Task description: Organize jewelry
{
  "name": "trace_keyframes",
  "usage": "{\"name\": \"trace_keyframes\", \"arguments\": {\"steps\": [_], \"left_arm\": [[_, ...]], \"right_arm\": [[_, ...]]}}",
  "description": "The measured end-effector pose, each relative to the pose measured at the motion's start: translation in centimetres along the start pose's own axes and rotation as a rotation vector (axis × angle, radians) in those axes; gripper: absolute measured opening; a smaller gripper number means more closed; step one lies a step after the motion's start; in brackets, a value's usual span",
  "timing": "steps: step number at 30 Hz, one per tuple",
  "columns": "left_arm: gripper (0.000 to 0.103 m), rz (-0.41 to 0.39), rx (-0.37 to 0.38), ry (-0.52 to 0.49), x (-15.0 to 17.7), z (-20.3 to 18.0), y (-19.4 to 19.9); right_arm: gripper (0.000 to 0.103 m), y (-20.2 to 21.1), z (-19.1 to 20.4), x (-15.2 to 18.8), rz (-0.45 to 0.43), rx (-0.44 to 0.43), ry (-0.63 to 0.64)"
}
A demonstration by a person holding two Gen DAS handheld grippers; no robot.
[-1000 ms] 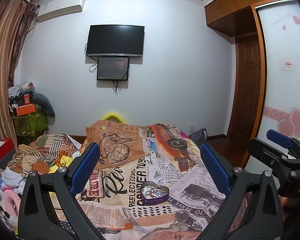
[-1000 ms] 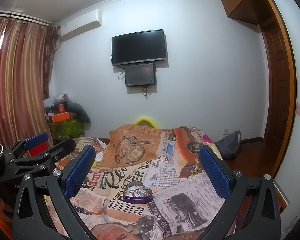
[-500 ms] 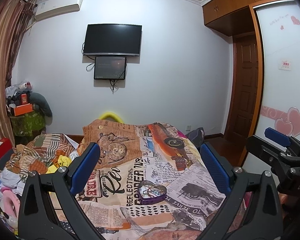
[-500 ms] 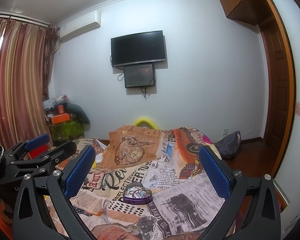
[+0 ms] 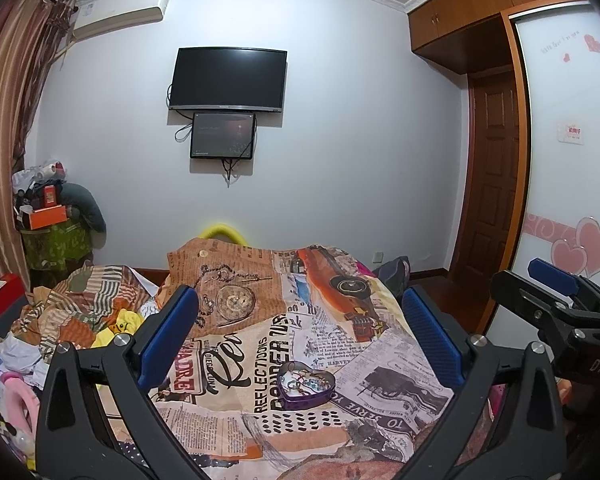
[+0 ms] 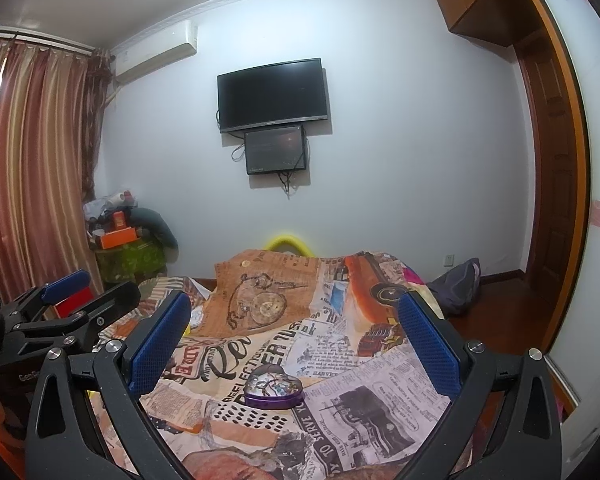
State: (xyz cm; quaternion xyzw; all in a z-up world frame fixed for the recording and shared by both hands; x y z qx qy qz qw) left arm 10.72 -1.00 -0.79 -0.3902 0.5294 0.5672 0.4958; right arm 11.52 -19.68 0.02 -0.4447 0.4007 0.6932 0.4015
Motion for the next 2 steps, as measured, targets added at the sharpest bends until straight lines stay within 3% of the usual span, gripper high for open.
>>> {"name": "trace_keyframes", "arguments": {"steps": [2], "left_arm": [[0.102,0.006,-0.002,0.002,0.19,0.14,-0.20]], "right_arm": [[0.103,-0.16,-0.02,0.08,0.004,0.001,-0.001]]}}
Point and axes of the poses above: each gripper's, at about its wrist camera, not at the fingertips, and y roughly against the way its jaws point, z to its left, x to its underside, the point moved 5 cm from there along -y, roughly the way its jaws point, and after that the axes turned 11 degrees about -y, right-handed, at the moved point
